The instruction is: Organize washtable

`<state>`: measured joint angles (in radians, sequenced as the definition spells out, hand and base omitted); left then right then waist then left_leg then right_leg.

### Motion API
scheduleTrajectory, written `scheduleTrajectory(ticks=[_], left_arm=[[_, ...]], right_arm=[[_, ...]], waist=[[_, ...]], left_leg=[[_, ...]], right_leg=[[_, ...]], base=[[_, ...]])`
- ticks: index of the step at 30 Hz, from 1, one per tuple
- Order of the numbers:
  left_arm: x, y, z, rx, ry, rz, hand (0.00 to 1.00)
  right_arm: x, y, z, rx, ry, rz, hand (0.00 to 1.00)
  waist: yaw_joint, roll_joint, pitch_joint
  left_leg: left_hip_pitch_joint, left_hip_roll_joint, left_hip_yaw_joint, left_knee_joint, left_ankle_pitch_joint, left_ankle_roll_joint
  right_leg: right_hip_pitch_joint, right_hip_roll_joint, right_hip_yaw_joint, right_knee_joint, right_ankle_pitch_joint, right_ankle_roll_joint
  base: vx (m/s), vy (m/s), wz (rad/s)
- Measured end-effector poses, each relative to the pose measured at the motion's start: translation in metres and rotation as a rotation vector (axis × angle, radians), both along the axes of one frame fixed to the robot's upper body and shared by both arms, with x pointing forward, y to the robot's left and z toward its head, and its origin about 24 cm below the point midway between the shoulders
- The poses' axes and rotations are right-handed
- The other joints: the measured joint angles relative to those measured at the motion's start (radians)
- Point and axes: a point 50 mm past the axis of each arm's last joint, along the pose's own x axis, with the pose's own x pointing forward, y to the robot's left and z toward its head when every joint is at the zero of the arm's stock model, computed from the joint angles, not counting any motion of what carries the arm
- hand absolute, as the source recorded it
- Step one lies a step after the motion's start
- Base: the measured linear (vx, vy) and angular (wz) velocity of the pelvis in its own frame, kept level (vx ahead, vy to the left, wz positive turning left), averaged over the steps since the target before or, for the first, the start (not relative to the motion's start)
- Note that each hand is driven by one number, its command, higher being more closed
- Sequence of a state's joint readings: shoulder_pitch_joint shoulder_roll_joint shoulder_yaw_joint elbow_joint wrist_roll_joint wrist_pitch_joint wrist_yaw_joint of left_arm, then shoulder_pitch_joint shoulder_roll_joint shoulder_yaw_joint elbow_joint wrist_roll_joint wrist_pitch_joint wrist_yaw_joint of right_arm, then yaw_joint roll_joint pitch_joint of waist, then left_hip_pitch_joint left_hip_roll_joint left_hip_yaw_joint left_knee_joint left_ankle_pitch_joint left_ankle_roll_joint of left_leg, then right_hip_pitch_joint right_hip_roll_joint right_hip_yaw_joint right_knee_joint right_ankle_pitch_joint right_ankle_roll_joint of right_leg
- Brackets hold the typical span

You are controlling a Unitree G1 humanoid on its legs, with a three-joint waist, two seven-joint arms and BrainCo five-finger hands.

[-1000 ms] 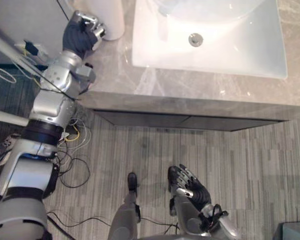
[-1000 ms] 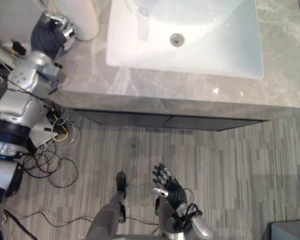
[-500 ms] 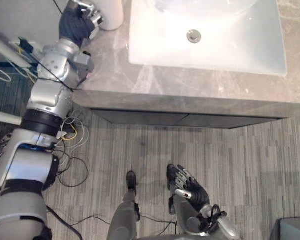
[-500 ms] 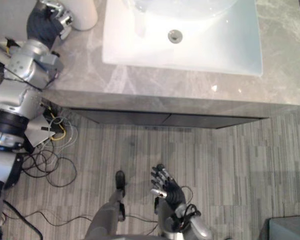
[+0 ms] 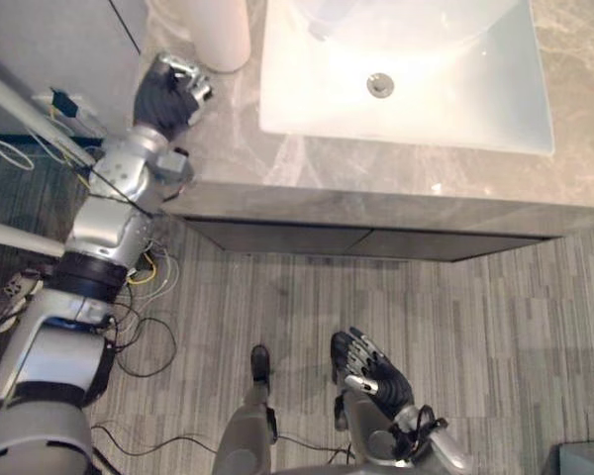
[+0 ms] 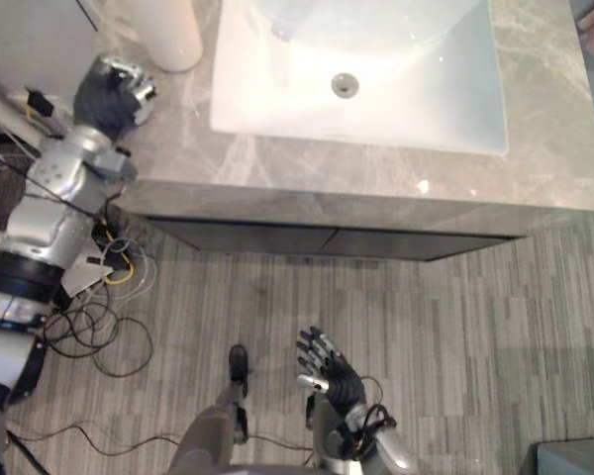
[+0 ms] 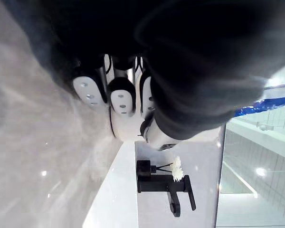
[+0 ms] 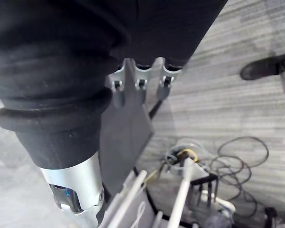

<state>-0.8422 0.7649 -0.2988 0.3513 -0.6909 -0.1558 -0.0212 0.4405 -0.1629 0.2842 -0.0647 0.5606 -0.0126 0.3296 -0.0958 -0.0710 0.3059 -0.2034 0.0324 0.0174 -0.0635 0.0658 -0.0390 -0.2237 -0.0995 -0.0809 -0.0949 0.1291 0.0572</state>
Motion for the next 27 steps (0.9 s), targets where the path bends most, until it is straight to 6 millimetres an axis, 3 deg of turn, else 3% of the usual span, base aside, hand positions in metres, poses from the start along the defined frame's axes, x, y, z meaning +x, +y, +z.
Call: scheduleTrajectory(ticks=[11, 18, 23, 27], left_arm=[[-0.008, -0.017, -0.032, -0.019, 0.064, -0.092, 1.00], [-0.007, -0.024, -0.036, -0.033, 0.071, -0.103, 1.00], [0.000, -0.027, -0.024, -0.036, 0.047, -0.096, 1.00], [0.006, -0.030, 0.006, -0.043, -0.023, -0.083, 1.00]], right_arm=[[0.000, 0.000, 0.000, -0.001, 0.000, 0.001, 0.00], [0.000, 0.000, 0.000, -0.002, 0.002, 0.002, 0.00], [0.000, 0.000, 0.000, -0.002, 0.000, 0.002, 0.00], [0.000, 0.000, 0.000, -0.001, 0.000, 0.002, 0.00]], waist=[[-0.002, 0.001, -0.033], [-0.003, 0.004, -0.074], [-0.002, 0.006, -0.076], [-0.003, 0.006, -0.076]], left_leg=[[0.017, -0.001, -0.001, 0.000, 0.000, 0.000], [0.017, -0.001, -0.003, 0.000, 0.000, 0.000], [0.012, -0.009, -0.008, 0.000, 0.000, 0.000], [0.001, -0.012, -0.013, 0.005, 0.000, 0.000]], right_leg=[[0.016, -0.001, -0.001, 0.001, 0.000, 0.000], [0.016, 0.000, -0.001, 0.002, 0.000, 0.001], [0.011, 0.000, -0.002, 0.002, 0.000, 0.001], [0.006, -0.002, -0.004, 0.001, 0.000, 0.001]], base=[[0.00, 0.000, 0.00], [0.00, 0.000, 0.00], [0.00, 0.002, 0.01], [0.00, 0.000, 0.03]])
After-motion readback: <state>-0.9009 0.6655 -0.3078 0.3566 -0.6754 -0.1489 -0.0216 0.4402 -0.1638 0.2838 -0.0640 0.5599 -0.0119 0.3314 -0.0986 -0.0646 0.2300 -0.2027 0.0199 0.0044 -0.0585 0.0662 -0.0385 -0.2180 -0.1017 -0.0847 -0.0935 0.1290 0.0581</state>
